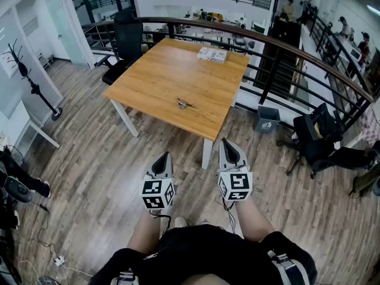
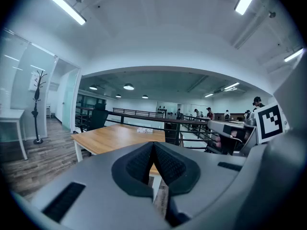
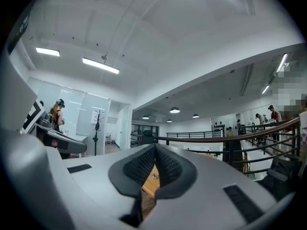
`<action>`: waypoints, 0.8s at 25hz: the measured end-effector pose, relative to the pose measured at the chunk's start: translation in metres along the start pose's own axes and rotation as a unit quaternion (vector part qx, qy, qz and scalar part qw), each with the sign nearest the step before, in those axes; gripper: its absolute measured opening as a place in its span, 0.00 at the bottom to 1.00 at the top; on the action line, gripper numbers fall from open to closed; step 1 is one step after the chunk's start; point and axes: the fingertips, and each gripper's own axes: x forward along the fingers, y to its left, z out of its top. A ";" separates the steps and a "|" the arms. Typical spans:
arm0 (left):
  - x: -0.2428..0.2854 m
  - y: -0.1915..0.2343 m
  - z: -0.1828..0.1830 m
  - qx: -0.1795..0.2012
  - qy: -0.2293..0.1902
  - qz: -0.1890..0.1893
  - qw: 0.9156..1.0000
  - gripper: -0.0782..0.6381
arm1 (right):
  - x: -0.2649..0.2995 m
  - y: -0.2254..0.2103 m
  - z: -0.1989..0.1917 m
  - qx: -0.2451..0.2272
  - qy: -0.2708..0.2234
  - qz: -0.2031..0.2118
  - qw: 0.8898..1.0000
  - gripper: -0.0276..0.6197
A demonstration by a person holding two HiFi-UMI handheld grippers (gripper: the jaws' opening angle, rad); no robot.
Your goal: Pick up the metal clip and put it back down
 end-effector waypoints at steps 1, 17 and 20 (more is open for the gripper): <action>-0.002 0.002 0.001 0.000 -0.001 0.000 1.000 0.12 | 0.001 0.004 0.000 -0.001 0.001 0.001 1.000 0.07; -0.018 0.037 0.004 0.002 -0.011 -0.008 1.000 0.12 | 0.014 0.048 0.003 -0.011 -0.002 0.006 1.000 0.07; -0.018 0.044 0.003 0.000 -0.015 -0.010 1.000 0.13 | 0.017 0.054 0.000 -0.016 0.001 0.005 1.000 0.07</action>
